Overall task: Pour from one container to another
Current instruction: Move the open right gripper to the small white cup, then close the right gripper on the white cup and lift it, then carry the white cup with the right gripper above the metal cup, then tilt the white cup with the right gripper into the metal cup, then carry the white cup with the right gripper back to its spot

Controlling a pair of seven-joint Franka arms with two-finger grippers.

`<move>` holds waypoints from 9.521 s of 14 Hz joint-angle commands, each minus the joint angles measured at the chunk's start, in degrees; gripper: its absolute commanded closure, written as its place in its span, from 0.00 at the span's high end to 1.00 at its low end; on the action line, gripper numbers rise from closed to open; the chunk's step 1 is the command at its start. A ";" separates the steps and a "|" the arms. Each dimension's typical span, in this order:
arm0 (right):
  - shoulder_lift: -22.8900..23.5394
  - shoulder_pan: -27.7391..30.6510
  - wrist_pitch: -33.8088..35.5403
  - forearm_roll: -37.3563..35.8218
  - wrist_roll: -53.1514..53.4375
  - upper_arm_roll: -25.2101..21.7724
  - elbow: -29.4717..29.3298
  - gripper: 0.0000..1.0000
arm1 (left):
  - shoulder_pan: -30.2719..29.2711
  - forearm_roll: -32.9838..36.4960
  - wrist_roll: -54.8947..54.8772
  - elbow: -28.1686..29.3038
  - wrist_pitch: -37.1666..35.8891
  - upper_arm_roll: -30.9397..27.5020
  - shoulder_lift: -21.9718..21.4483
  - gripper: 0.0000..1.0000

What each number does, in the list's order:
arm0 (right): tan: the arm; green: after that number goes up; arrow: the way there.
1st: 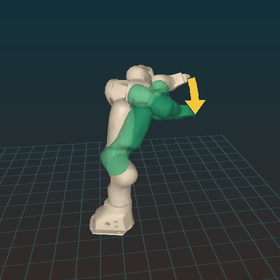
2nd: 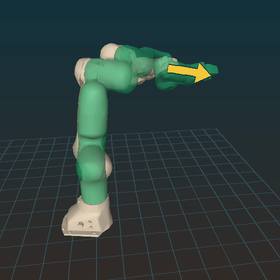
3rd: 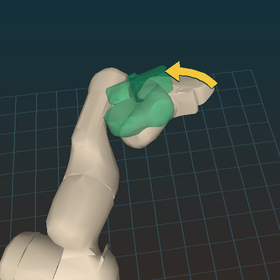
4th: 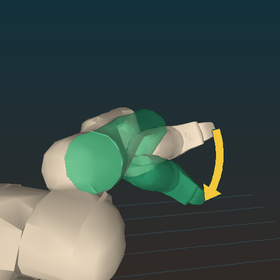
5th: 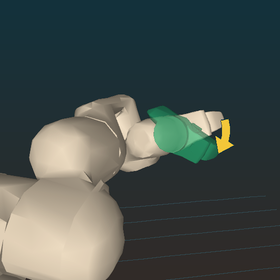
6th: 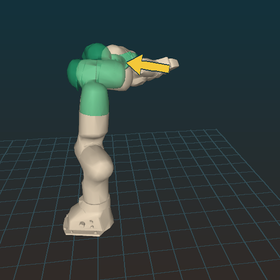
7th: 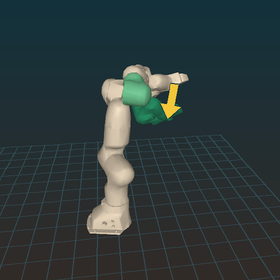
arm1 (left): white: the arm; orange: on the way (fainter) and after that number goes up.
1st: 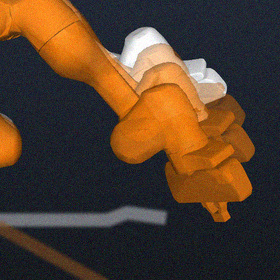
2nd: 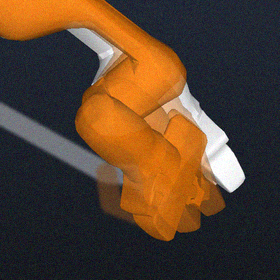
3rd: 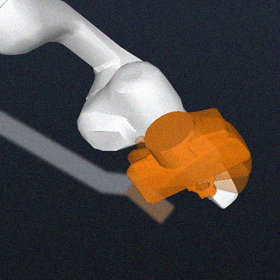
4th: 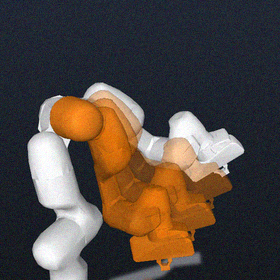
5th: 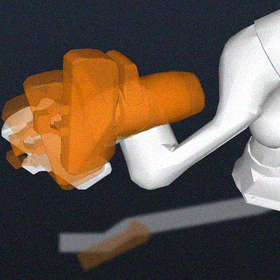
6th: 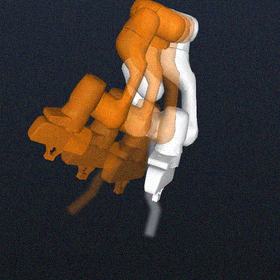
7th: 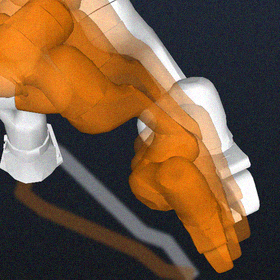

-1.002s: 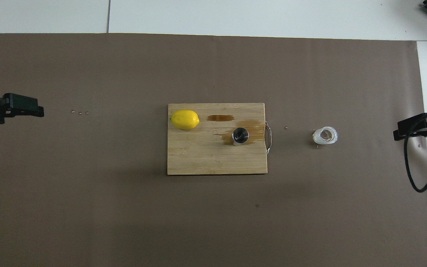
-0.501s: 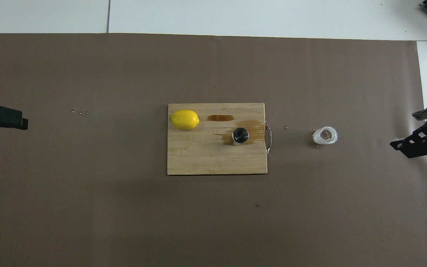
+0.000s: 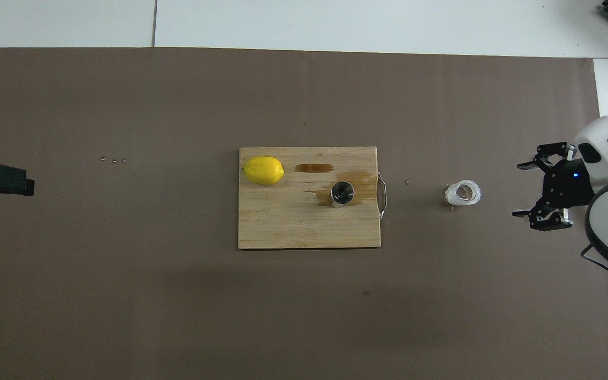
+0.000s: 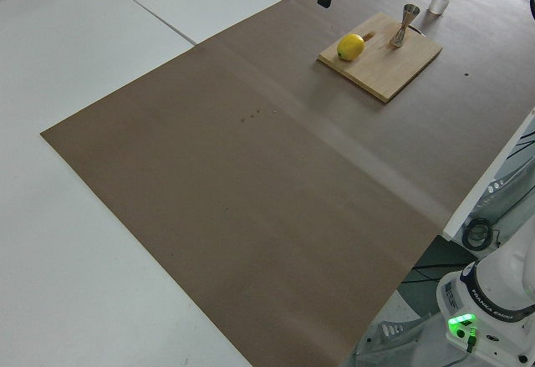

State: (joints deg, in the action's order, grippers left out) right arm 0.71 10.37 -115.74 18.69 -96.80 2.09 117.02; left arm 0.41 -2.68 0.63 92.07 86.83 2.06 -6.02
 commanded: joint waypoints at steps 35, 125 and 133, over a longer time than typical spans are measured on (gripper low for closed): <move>10.90 -12.11 -11.97 13.25 2.00 1.69 -2.75 0.49 | -0.58 1.01 -0.45 3.82 2.20 0.58 -1.98 1.00; 7.74 -12.59 -13.81 3.78 7.10 2.74 -4.62 0.50 | -0.67 1.01 -0.45 3.82 2.29 0.58 -1.98 1.00; 7.90 -3.17 -19.51 23.30 -13.74 2.65 6.28 0.50 | -0.58 1.01 -0.45 3.82 2.20 0.58 -1.98 1.00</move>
State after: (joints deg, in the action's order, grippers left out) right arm 10.08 6.27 -132.60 38.07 -107.29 3.88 119.85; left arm 0.32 -2.66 0.60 93.86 87.93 2.23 -6.27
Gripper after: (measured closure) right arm 0.485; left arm 0.000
